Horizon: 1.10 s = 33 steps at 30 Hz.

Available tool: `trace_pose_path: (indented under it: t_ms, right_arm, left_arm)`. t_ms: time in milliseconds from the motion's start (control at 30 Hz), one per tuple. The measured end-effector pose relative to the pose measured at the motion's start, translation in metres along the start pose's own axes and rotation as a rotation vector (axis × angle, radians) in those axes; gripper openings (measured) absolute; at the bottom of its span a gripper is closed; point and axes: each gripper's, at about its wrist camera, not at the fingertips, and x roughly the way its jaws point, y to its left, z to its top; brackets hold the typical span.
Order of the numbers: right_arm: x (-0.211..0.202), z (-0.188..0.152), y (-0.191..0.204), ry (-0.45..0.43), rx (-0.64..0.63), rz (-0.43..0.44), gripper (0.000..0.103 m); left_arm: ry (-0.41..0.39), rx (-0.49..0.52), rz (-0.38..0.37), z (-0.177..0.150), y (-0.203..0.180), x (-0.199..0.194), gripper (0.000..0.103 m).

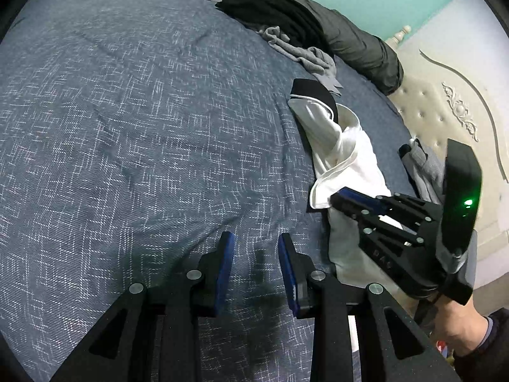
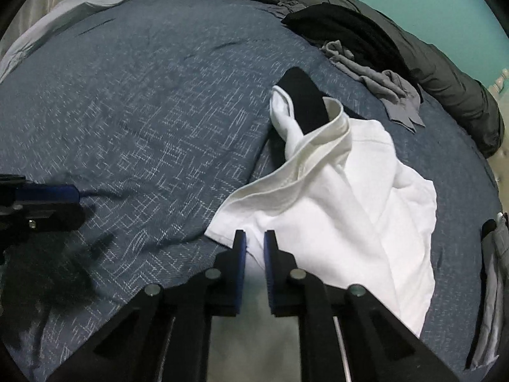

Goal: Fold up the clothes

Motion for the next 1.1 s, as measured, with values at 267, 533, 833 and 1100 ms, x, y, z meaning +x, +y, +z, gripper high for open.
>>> trace_pose_path:
  t_ms: [267,533,833,1100]
  right_arm:
    - [-0.018,0.004,-0.006,-0.047,0.065,0.061,0.004]
    - [-0.027,0.006,-0.040,-0.082,0.219,0.122,0.004]
    - [-0.036,0.006,-0.071,-0.107,0.275,0.077,0.003]
    - [-0.040,0.008,-0.108,-0.124,0.326,0.043,0.003]
  left_arm:
    - [0.002,-0.001,0.000,-0.001,0.001,0.000,0.031]
    - [0.002,-0.002,0.003,0.000,0.001,0.001,0.031]
    - [0.005,0.001,0.005,-0.001,0.001,0.002,0.031]
    - [0.011,0.002,0.007,-0.001,0.000,0.006,0.031]
